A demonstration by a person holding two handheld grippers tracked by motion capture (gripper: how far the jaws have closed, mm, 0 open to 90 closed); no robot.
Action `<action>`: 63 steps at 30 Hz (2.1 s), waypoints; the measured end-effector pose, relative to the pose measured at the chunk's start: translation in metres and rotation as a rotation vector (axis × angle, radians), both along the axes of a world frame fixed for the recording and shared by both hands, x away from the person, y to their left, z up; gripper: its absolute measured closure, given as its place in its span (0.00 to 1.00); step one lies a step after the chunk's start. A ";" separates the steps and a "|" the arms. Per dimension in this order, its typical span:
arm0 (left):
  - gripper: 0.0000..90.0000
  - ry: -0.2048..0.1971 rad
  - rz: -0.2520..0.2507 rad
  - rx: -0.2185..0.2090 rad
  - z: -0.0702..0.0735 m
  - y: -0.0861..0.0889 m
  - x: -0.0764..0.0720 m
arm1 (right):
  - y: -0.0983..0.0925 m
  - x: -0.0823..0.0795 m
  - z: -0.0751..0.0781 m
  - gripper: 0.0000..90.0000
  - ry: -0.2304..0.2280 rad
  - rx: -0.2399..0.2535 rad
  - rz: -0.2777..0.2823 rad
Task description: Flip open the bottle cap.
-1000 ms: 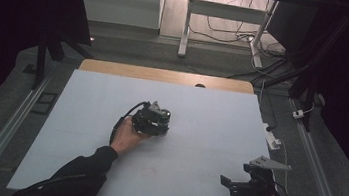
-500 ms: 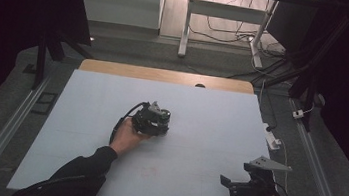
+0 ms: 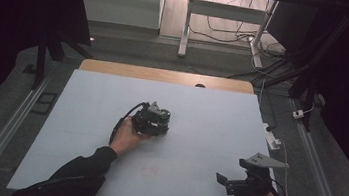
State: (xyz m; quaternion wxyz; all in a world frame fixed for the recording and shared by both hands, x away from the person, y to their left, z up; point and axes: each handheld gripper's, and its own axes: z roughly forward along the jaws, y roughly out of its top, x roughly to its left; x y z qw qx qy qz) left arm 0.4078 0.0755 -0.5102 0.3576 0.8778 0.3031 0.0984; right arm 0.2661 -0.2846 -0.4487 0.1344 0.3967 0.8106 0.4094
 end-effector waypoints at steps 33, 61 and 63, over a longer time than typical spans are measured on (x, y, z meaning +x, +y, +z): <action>0.60 0.005 -0.004 0.010 0.001 -0.001 0.001 | 0.065 0.033 0.013 0.00 -0.038 0.048 0.193; 0.60 0.005 -0.004 0.008 0.000 0.000 0.001 | 0.121 0.076 0.013 0.00 -0.014 -0.028 0.235; 0.60 0.006 -0.005 0.009 0.000 0.000 0.001 | 0.126 0.079 0.011 0.00 -0.016 -0.039 0.240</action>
